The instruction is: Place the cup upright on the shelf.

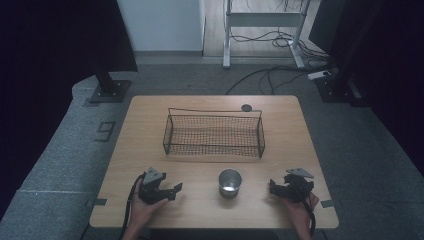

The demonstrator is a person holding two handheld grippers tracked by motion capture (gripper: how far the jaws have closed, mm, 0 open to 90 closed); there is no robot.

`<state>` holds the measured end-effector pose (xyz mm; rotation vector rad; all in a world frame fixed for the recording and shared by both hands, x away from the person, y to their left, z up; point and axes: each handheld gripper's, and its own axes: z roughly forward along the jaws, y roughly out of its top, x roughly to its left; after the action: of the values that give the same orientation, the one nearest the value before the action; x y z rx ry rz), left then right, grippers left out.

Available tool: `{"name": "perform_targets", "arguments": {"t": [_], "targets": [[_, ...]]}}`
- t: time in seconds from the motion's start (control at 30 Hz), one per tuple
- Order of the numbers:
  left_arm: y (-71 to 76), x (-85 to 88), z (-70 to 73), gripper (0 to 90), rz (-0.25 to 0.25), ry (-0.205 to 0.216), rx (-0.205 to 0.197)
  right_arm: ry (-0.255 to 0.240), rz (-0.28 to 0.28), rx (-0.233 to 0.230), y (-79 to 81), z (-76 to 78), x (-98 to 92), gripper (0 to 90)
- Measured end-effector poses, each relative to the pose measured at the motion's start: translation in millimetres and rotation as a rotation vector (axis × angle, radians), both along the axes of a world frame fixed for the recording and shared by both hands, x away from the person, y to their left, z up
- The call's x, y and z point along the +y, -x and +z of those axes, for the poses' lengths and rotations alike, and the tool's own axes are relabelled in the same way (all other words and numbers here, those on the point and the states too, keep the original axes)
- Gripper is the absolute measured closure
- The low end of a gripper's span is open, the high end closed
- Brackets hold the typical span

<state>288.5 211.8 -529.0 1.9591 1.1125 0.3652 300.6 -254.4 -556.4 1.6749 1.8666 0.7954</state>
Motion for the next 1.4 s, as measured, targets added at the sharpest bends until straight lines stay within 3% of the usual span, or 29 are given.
{"name": "perform_targets", "arguments": {"t": [0.37,0.5,0.87,1.4], "targets": [[3.0,-0.8,-1.4,18.7,-0.001,0.003,0.011,0.0,0.0,-0.001,-0.1,0.0,-3.1,0.0],[3.6,0.3,-0.1,17.6,0.008,0.012,0.01,-0.003,-0.03,-0.002,0.5,0.0,-5.3,0.0],[8.1,4.8,11.5,16.5,-0.03,0.088,-0.013,0.002,-0.022,-0.002,1.6,-0.1,-5.9,0.0],[12.7,2.9,28.0,14.3,-0.08,0.131,-0.04,-0.003,-0.004,0.0,0.5,0.0,-7.4,0.0]]}}
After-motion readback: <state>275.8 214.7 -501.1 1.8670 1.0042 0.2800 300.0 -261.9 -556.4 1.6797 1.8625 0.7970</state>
